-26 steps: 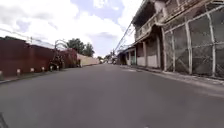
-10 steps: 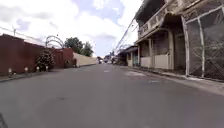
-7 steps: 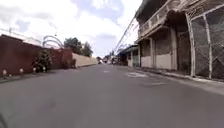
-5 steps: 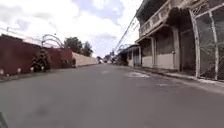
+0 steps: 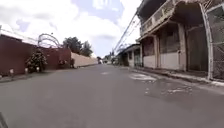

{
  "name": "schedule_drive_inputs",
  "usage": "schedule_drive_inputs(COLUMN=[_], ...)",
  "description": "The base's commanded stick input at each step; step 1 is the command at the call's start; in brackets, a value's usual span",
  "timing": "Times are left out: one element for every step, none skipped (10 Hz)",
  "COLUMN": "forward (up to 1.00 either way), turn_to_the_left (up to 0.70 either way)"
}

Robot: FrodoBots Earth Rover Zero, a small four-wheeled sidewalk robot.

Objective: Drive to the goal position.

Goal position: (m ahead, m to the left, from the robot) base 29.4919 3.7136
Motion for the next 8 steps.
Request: schedule_drive_inputs(forward=[1.0, 1.0, 1.0, 1.0, 1.0, 1.0, 1.0, 1.0], turn_to_the_left=[0.0, 0.0, 0.0, 0.0, 0.0, 0.0, 0.0, 0.0])
